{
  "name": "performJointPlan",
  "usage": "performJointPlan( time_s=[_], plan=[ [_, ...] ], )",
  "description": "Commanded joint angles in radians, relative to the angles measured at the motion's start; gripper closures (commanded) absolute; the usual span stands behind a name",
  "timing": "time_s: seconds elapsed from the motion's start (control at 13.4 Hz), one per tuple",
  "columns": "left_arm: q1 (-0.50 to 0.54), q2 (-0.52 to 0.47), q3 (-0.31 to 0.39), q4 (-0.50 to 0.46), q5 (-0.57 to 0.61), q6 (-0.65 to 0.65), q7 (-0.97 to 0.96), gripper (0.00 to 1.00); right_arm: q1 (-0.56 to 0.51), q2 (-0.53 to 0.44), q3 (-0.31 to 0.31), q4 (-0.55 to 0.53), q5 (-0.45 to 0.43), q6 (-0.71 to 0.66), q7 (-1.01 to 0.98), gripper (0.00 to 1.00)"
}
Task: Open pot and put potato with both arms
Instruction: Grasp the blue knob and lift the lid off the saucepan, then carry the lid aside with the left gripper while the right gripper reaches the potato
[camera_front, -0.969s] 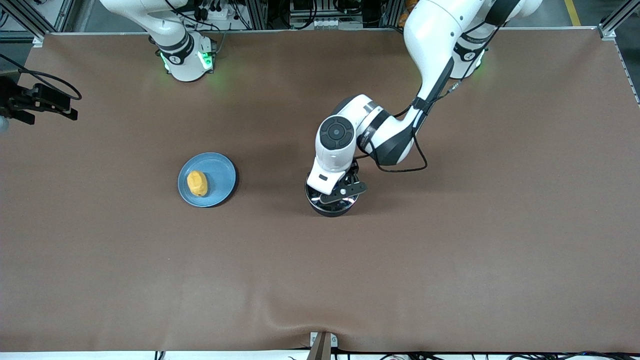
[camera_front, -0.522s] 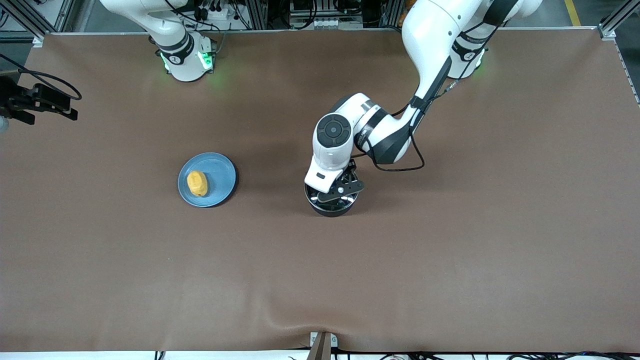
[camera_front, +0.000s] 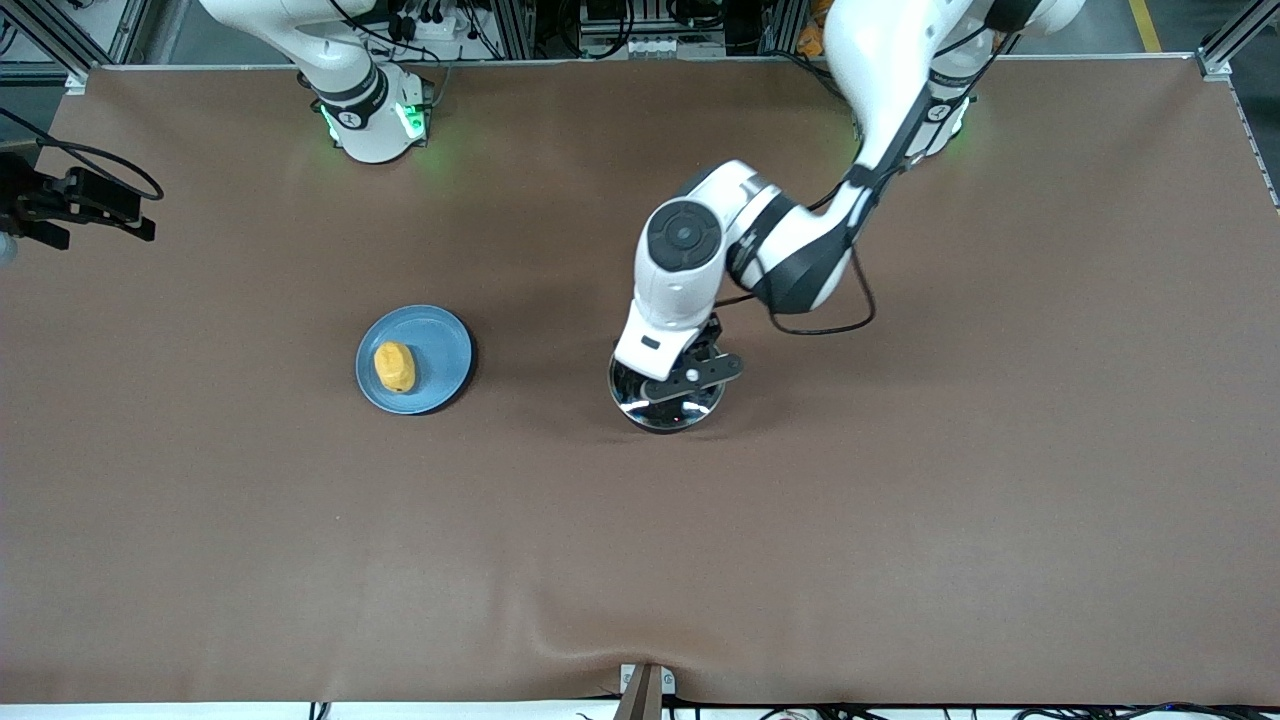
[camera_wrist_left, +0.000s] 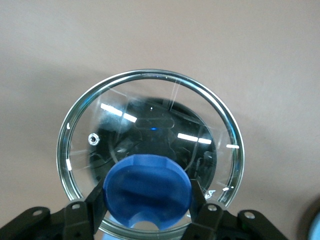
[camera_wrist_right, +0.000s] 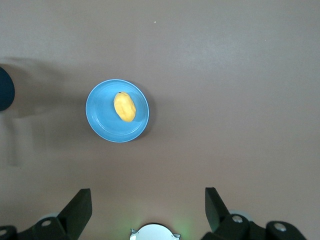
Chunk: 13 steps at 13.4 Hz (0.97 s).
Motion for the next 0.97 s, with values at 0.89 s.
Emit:
performJointPlan(
  time_s=[0.89],
  plan=[
    [0.621,-0.293,-0.016,-0.725,0.039,0.427,0.708,1.0,0.065,-0.034,0.091,-0.399,-0.01,0.415,0.048,0.0]
  ],
)
